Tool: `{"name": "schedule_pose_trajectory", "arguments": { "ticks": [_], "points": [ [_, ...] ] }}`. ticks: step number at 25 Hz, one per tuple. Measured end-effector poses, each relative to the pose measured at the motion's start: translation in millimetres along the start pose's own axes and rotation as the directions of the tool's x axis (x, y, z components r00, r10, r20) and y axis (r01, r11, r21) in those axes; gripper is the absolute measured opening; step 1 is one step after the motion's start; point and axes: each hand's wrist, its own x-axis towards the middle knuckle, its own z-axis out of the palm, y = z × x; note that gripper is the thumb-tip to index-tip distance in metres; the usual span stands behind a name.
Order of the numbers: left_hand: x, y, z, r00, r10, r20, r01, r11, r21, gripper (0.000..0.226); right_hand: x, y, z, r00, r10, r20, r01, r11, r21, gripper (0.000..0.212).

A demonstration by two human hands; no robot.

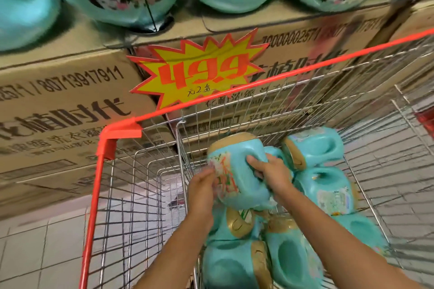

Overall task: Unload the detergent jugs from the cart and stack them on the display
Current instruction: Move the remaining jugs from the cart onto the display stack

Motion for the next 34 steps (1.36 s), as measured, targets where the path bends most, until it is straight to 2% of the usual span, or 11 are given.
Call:
{"name": "schedule_pose_trajectory", "arguments": {
  "ticks": [3,5,8,10,13,17,19,23,27,32,34],
  "points": [
    [-13.1,7.9,0.0,0.999,-0.033,0.02,0.033,0.999,-0.006,0.006,-43.0,-54.8,-34.9,0.993,-0.075,0.086,0.074,0.997,0.009,0.023],
    [-29.5,17.1,4.9,0.984,-0.035,0.176,0.049,0.996,-0.077,0.021,-73.6,-85.6,-57.5,0.98,-0.118,0.16,0.103,0.99,0.1,0.025],
    [-60.3,27.8,9.0,0.92,0.034,0.391,0.043,0.981,-0.187,0.034,-114.3,-113.9,-78.2,0.958,-0.154,0.242,0.094,0.966,0.242,0.026],
    [-78.7,32.1,4.8,0.881,0.098,0.463,0.049,0.954,-0.296,0.05,-134.0,-119.4,-80.2,0.941,-0.171,0.291,0.08,0.95,0.301,0.033],
    [-102.9,34.1,-17.3,0.824,0.209,0.526,0.041,0.905,-0.424,0.059,-156.3,-115.3,-67.8,0.922,-0.183,0.341,0.071,0.946,0.317,0.042],
    [-134.4,25.7,-59.9,0.823,0.321,0.468,-0.114,0.902,-0.417,0.048,-178.0,-103.6,-34.8,0.917,-0.148,0.371,0.017,0.942,0.334,0.042],
    [-147.7,24.3,-88.7,0.835,0.366,0.411,-0.183,0.889,-0.419,0.05,-190.4,-98.5,-11.1,0.909,-0.148,0.389,0.02,0.949,0.315,0.045],
    [-170.1,33.0,-150.9,0.845,0.446,0.294,-0.275,0.835,-0.476,0.065,-218.4,-93.8,45.4,0.884,-0.215,0.415,0.122,0.963,0.239,0.04],
    [-183.7,45.9,-223.9,0.882,0.445,0.156,-0.303,0.789,-0.535,0.055,-253.2,-95.4,116.6,0.838,-0.239,0.491,0.162,0.967,0.196,0.039],
    [-200.8,74.0,-337.2,0.846,0.518,0.127,-0.398,0.772,-0.496,0.05,-307.9,-85.6,220.3,0.807,-0.259,0.531,0.151,0.959,0.238,0.061],
    [-205.4,90.2,-385.4,0.817,0.562,0.128,-0.446,0.757,-0.476,0.048,-332.5,-81.1,263.5,0.789,-0.28,0.548,0.141,0.949,0.282,0.055]
  ]
}}
